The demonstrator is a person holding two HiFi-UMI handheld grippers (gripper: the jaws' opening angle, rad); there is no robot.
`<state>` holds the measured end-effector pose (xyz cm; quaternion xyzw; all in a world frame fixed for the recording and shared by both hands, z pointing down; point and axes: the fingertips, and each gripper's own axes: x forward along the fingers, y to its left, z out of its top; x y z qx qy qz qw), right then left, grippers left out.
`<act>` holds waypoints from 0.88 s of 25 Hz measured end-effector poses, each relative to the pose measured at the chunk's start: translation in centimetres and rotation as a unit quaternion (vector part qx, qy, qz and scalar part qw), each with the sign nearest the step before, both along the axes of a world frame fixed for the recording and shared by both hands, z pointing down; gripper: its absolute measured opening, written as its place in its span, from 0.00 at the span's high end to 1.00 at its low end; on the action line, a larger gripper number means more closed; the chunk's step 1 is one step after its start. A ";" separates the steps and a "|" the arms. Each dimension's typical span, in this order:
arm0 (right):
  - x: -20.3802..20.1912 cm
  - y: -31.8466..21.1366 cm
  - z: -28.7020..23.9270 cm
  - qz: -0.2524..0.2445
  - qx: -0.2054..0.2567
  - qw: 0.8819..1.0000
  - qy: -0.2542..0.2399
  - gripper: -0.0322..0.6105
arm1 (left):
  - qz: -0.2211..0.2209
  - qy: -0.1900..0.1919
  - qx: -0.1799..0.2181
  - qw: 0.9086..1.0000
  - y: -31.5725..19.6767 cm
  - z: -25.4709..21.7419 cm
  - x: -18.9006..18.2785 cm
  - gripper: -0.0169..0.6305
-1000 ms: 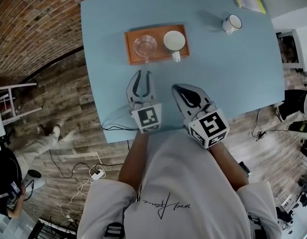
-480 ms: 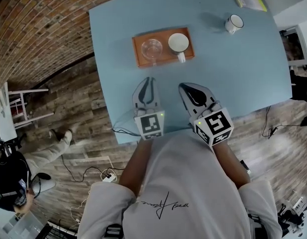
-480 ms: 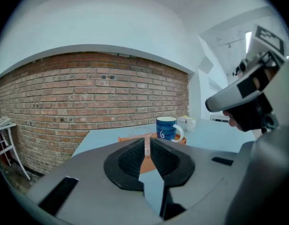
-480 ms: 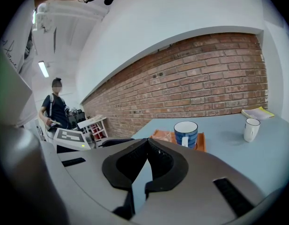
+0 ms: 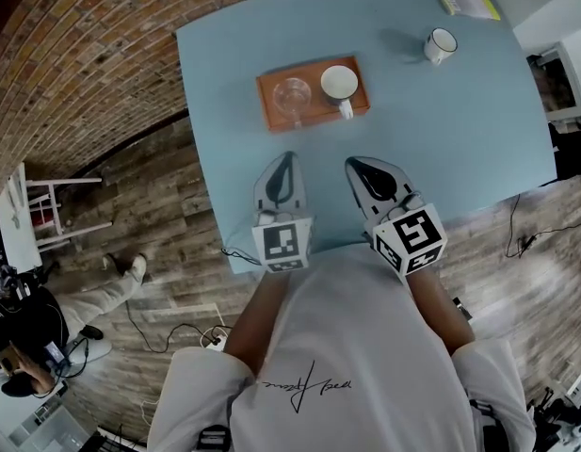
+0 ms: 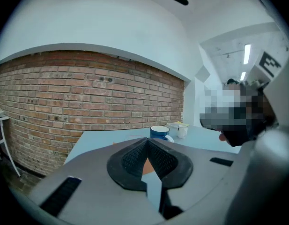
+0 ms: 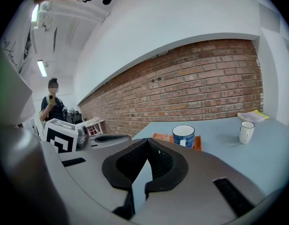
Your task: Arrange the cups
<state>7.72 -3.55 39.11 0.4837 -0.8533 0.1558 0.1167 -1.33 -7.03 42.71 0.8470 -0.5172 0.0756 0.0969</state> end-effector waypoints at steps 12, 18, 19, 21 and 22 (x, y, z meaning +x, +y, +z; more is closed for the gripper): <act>-0.2 1.0 -1.6 0.020 0.025 0.999 -0.002 0.92 | 0.060 0.017 -0.013 0.998 1.8 -2.0 1.1 0.96; -0.4 1.8 -3.4 0.026 0.052 0.998 0.000 0.92 | 0.070 0.046 -0.024 0.996 2.3 -3.9 1.2 0.96; -0.3 1.8 -3.5 0.028 0.055 0.998 0.000 0.92 | 0.072 0.050 -0.020 0.996 2.3 -4.3 1.2 0.96; -0.1 1.7 -3.7 0.035 0.059 0.998 -0.004 0.92 | 0.077 0.059 -0.008 0.995 2.2 -5.4 1.3 0.96; -0.1 1.6 -3.7 0.038 0.059 0.997 -0.007 0.92 | 0.079 0.063 -0.002 0.995 2.2 -5.8 1.4 0.96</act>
